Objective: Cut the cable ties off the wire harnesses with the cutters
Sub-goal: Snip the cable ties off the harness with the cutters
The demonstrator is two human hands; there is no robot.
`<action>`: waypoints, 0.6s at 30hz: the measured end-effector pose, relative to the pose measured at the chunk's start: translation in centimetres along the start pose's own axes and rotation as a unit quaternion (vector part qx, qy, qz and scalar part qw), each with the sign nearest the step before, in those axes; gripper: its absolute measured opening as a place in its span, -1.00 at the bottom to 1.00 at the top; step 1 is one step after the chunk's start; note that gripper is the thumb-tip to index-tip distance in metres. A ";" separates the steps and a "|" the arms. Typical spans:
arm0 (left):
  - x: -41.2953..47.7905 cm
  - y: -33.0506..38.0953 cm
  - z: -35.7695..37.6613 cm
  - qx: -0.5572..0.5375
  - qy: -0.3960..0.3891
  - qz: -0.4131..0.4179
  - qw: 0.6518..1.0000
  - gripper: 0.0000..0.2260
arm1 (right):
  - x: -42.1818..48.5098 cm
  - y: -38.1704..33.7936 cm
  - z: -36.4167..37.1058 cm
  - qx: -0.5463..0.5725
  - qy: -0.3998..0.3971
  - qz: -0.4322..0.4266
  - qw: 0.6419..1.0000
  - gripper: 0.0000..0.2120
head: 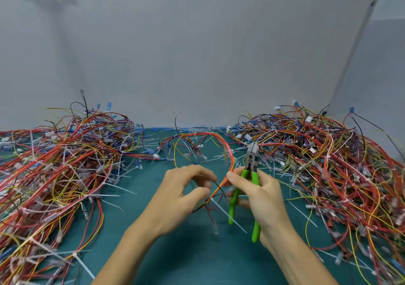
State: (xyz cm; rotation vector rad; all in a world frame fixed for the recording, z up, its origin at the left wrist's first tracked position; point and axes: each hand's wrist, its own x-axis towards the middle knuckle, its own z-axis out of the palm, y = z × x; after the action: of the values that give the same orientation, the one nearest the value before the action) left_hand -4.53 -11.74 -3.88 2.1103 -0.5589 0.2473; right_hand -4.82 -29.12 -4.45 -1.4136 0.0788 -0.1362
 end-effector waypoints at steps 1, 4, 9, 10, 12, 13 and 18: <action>-0.1 0.0 0.2 -0.006 0.014 0.017 1.000 -0.68 | 0.0 0.0 0.0 0.003 0.004 -0.003 1.000 -0.94; -0.2 0.2 0.6 0.048 0.211 0.120 0.969 -0.72 | 0.2 -0.1 -0.1 0.010 0.015 -0.005 1.000 -0.95; 0.0 -1.0 0.5 0.214 0.240 0.251 0.913 -0.71 | 0.3 0.1 0.0 0.006 0.026 -0.017 0.999 -0.94; 0.0 -1.3 0.7 0.230 0.185 0.225 0.929 -0.72 | 0.3 0.2 0.0 0.002 0.027 -0.020 0.999 -0.93; -0.1 -1.4 1.4 0.221 0.082 0.154 0.959 -0.77 | 0.5 0.3 0.0 -0.019 0.029 -0.034 0.999 -0.91; 0.0 -1.5 1.8 0.178 0.043 0.116 0.976 -0.81 | 0.6 0.4 -0.1 -0.040 0.031 -0.048 0.998 -0.90; 0.6 -1.4 2.2 -0.120 -0.065 -0.071 0.988 -0.95 | 0.8 1.1 -0.7 -0.244 0.036 -0.144 0.958 -0.96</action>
State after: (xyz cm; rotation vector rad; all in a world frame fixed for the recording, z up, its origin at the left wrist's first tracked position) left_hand -3.37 -13.06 -5.97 1.9299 -0.4853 -0.0388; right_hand -4.05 -29.74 -5.62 -1.9091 -0.0379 -0.4339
